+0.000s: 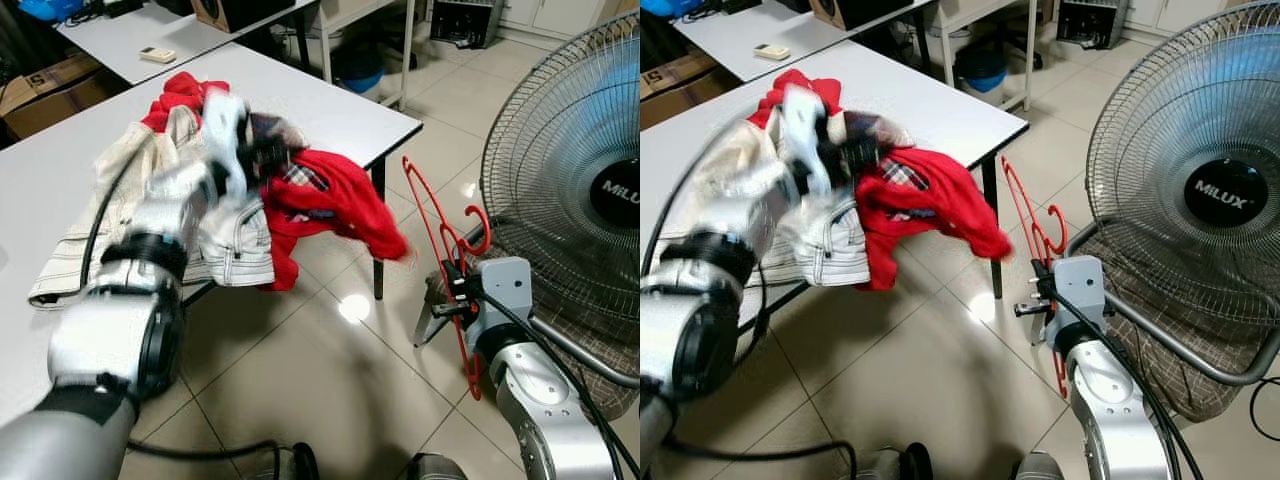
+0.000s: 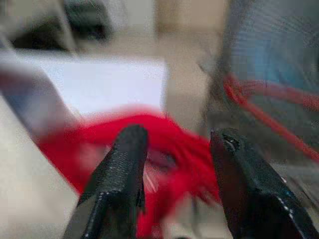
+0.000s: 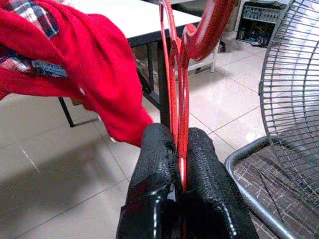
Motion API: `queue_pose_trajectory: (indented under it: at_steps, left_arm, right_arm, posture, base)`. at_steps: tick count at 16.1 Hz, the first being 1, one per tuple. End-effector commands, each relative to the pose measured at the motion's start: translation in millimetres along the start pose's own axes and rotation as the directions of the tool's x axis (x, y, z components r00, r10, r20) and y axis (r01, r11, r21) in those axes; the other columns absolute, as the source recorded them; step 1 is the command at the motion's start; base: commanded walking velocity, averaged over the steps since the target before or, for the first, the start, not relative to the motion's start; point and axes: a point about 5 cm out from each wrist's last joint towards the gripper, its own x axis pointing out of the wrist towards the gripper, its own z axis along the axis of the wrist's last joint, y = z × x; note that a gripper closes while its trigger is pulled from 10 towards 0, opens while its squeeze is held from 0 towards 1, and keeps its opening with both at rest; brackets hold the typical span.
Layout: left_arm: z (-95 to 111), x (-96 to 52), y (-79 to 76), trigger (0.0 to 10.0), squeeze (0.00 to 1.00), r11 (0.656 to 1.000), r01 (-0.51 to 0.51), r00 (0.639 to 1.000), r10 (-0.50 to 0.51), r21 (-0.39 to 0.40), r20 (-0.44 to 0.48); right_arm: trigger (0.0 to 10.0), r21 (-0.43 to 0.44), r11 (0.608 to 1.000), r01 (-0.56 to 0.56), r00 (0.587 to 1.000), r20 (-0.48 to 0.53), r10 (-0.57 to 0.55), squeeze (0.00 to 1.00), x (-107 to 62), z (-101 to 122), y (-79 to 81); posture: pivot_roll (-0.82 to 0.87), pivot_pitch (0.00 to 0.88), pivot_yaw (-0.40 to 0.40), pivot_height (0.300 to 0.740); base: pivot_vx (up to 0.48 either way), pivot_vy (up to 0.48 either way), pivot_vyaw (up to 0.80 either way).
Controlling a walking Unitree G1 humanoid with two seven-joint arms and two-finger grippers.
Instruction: Hang hanger
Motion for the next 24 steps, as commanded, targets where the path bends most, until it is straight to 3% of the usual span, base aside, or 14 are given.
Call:
queue_pose_trajectory:
  at_steps: [1,2,3,4,5,6,9,11,13,19,21,22,24]
  left_arm:
    - [-4,-4.5,1.0,10.0,1.00,0.999,0.029,0.998,-0.028,0.018,-0.053]
    - [-8,-6.6,0.6,10.0,1.00,0.998,0.019,0.998,-0.016,0.064,-0.056]
    - [-3,-8.7,0.2,10.0,0.64,0.996,-0.062,0.996,0.057,0.066,0.074]
    - [-1,-12.1,0.8,10.0,0.55,0.990,-0.137,0.977,0.132,0.019,0.166]
    - [-4,-16.1,-1.8,10.0,0.22,0.989,-0.148,0.971,0.145,0.002,0.189]
    - [-15,-27.2,-12.7,10.0,0.00,0.983,-0.185,0.957,0.180,0.003,0.226]
    - [-31,-46.3,-45.1,10.0,0.00,0.957,-0.289,0.903,0.270,0.007,0.334]
    - [-41,-52.3,-59.0,10.0,0.00,0.946,-0.323,0.896,0.301,0.013,0.325]
    - [-53,-57.1,-66.4,10.0,0.00,0.928,-0.372,0.896,0.352,0.026,0.272]
    - [-51,-57.7,-70.6,10.0,0.00,0.912,-0.409,0.887,0.388,0.035,0.251]
    - [-45,-51.7,-77.4,10.0,0.00,0.930,-0.366,0.897,0.348,0.017,0.274]
    - [-38,-45.0,-84.0,10.0,0.00,0.959,-0.284,0.913,0.272,-0.007,0.303]
    - [-19,-41.5,-89.1,10.0,0.00,0.990,-0.128,0.899,0.142,-0.061,0.415]
  right_arm:
    - [10.0,0.002,1.000,-0.023,1.000,-0.004,0.023,0.00,-1.1,-2,5.5]
    - [10.0,0.001,1.000,-0.026,1.000,-0.002,0.026,0.00,-2.4,-1,6.2]
    - [10.0,0.002,1.000,-0.020,1.000,0.011,0.020,0.00,-4.8,2,5.6]
    - [10.0,0.004,1.000,-0.008,1.000,0.022,0.007,0.00,-6.8,5,4.5]
    - [10.0,0.003,1.000,0.002,0.999,0.033,-0.002,0.00,-8.2,8,3.5]
    - [10.0,0.004,1.000,0.027,0.998,0.058,-0.027,0.00,-10.9,17,0.5]
    - [10.0,-0.023,0.999,0.047,0.995,0.093,-0.045,0.00,-7.9,32,-4.8]
    - [10.0,0.023,0.999,0.027,0.991,0.128,-0.030,0.00,-6.0,37,-7.3]
    - [10.0,0.008,1.000,0.016,0.991,0.133,-0.017,0.00,-3.9,39,-7.2]
    - [10.0,-0.017,1.000,-0.008,0.992,0.124,0.010,0.00,0.7,39,-2.0]
    - [10.0,0.006,1.000,0.003,0.993,0.122,-0.003,0.00,-0.1,38,-3.3]
    - [10.0,-0.002,1.000,0.000,0.993,0.115,0.001,0.00,-0.1,36,-3.5]
    - [10.0,-0.003,1.000,-0.003,0.994,0.114,0.004,0.00,-0.6,35,-2.4]
  posture:
    - [-0.23,0.094,0.158,0.740]
    - [-0.23,0.096,0.168,0.740]
    - [-0.24,0.101,0.189,0.740]
    - [-0.24,0.102,0.196,0.740]
    - [-0.25,0.103,0.200,0.740]
    - [-0.25,0.104,0.198,0.740]
    - [-0.24,0.099,0.162,0.740]
    - [-0.23,0.093,0.138,0.740]
    - [-0.22,0.084,0.120,0.740]
    - [-0.21,0.081,0.122,0.740]
    - [-0.21,0.084,0.122,0.740]
    - [-0.22,0.084,0.120,0.740]
    - [-0.22,0.084,0.124,0.740]
  base:
    - [0.000,0.000,0.00]
    - [0.000,0.000,0.00]
    - [0.000,0.000,0.00]
    - [0.000,0.000,0.00]
    - [0.000,0.000,0.00]
    - [0.000,0.000,0.00]
    - [0.082,0.000,0.00]
    - [0.381,0.000,0.00]
    - [0.480,0.000,0.27]
    - [0.480,0.000,0.79]
    - [0.240,0.000,0.00]
    - [0.000,0.000,0.00]
    - [0.000,0.000,0.00]
